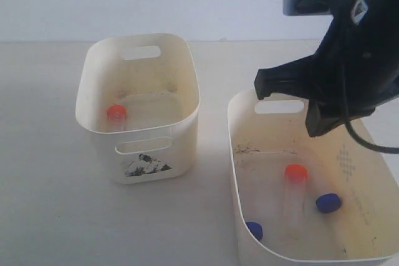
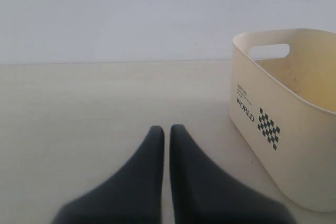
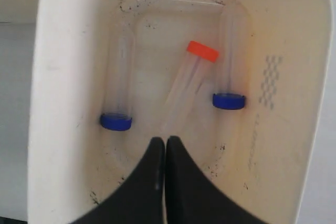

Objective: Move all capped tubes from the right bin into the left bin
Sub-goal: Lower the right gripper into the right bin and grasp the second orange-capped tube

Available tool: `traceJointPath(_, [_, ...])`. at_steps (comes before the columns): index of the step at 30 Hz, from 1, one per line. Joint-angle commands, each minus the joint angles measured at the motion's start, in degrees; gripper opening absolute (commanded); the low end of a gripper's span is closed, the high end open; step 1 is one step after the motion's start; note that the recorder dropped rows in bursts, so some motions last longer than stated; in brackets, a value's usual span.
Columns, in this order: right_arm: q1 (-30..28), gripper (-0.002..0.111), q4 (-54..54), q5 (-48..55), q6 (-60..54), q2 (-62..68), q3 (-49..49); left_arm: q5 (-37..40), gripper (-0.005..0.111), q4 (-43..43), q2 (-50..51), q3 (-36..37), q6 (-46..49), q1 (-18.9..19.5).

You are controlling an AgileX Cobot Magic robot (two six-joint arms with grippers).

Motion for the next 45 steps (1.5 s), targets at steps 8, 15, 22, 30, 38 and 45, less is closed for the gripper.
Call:
traceJointPath(8, [-0.3, -0.001, -2.1, -20.2, 2.3, 4.0, 12.4, -0.5, 0.004, 0.1, -0.2, -0.2, -0.4, 0.1])
traceJointPath(15, [-0.3, -0.001, -1.8, -36.5, 3.8, 4.1, 22.0, -0.5, 0.004, 0.1, -0.2, -0.2, -0.4, 0.1])
traceJointPath(22, [-0.3, -0.001, -1.8, -39.6, 4.9, 4.5, 23.8, -0.5, 0.004, 0.1, -0.2, -0.2, -0.4, 0.1])
traceJointPath(30, [-0.3, 0.001, -1.9, -38.2, 4.9, 10.4, 23.8, -0.5, 0.004, 0.1, -0.2, -0.2, -0.4, 0.1])
traceJointPath(38, [-0.3, 0.063, -1.6, -37.4, 5.0, 11.9, 23.6, -0.5, 0.004, 0.1, -0.2, -0.2, -0.4, 0.1])
traceJointPath(45, [-0.3, 0.071, -1.6, -34.2, 9.6, 11.9, 23.3, -0.5, 0.004, 0.1, -0.2, -0.2, -0.4, 0.1])
